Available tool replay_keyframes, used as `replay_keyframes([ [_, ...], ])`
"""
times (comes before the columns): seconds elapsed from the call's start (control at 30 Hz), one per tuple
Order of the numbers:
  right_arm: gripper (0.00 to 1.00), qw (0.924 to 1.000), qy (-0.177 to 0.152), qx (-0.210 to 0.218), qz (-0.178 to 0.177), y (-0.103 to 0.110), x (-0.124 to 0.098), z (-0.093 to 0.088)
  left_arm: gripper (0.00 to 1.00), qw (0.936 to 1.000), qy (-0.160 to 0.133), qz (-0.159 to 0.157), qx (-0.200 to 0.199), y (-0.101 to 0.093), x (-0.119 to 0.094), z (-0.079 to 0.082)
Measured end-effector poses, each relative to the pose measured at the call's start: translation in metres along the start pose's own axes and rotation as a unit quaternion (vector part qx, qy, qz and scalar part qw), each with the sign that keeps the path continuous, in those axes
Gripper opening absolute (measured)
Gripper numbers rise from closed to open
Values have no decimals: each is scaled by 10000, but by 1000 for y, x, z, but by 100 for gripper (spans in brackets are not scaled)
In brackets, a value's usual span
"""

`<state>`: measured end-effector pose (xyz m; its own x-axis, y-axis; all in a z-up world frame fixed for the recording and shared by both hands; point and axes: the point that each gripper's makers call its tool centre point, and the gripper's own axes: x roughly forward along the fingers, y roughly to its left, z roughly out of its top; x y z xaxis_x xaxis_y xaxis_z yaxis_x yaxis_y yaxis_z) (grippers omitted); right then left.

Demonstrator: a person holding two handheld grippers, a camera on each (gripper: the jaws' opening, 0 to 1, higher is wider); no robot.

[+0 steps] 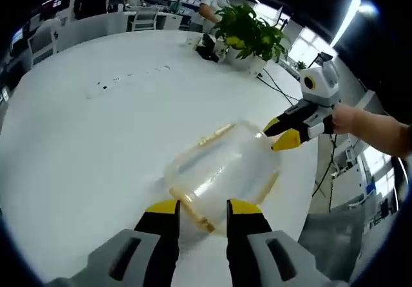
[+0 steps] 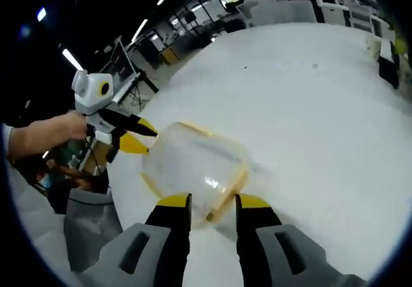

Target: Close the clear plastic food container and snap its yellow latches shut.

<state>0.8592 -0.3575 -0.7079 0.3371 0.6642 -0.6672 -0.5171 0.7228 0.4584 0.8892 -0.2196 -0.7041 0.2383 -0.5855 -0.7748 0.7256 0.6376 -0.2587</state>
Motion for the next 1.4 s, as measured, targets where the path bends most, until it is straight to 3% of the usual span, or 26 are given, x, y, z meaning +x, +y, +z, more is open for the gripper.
replay_keyframes([
  [0.2, 25, 9985, 71, -521, -118, 3, -1, 5, 21, 9976, 125, 82, 675, -4, 0, 10],
  [0.3, 19, 9987, -73, -506, -5, 7, -2, 12, 21, 9968, 168, 19, 781, -10, 3, 13],
  [0.4, 20, 9990, -168, -396, 86, 11, -1, 18, 21, 9950, 210, -22, 972, -14, 6, 16],
  [0.97, 21, 9968, 48, -759, 241, 27, 16, 18, 20, 9866, 319, -221, 1587, -25, 21, 35],
  [1.4, 22, 9948, 143, -937, 364, 37, 26, 17, 20, 9842, 264, -343, 1718, -36, 35, 47],
])
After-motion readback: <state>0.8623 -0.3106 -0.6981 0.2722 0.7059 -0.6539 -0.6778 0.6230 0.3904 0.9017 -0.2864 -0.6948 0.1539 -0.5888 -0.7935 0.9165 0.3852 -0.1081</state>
